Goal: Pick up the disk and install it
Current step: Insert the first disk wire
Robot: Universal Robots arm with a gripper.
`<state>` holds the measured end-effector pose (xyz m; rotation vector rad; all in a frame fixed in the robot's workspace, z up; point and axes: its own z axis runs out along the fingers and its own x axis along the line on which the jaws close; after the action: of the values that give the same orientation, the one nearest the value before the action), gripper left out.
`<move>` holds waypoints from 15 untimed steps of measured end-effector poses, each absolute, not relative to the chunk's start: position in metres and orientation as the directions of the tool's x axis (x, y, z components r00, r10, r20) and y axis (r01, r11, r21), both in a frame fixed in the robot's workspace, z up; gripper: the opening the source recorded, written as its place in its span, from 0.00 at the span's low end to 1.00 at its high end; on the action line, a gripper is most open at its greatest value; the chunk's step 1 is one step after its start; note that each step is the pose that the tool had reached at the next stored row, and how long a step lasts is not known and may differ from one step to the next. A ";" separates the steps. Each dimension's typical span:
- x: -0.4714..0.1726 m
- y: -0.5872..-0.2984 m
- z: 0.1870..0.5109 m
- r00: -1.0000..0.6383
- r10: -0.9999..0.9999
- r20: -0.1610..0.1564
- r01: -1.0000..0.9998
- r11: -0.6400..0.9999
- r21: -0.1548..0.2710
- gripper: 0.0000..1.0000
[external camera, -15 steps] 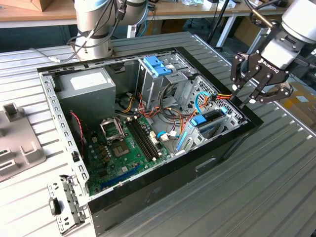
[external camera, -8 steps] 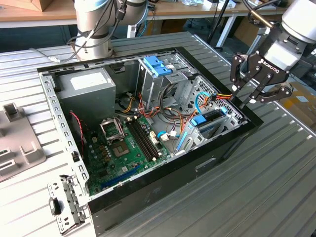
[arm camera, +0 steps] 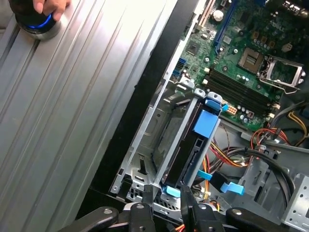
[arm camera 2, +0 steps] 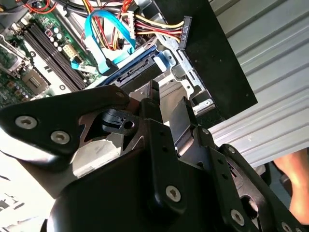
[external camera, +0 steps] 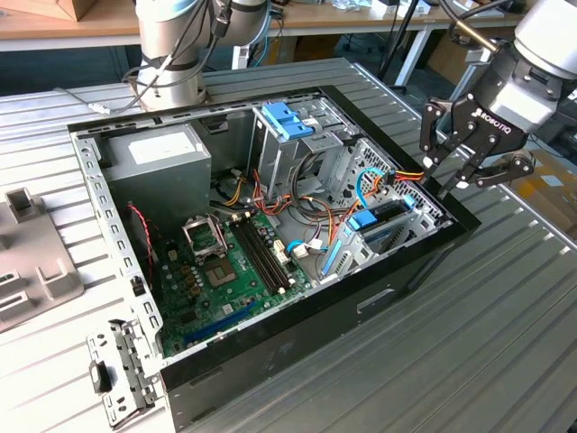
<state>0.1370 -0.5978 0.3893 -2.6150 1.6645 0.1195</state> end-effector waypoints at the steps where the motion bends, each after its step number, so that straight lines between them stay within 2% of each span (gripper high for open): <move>1: 0.137 -0.598 0.389 0.428 -0.899 -0.086 -0.902 -0.431 0.008 0.36; 15: 0.137 -0.598 0.389 0.539 -0.838 -0.086 -0.841 -0.541 0.008 0.36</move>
<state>0.1370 -0.5978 0.3893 -2.7253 1.4877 0.1235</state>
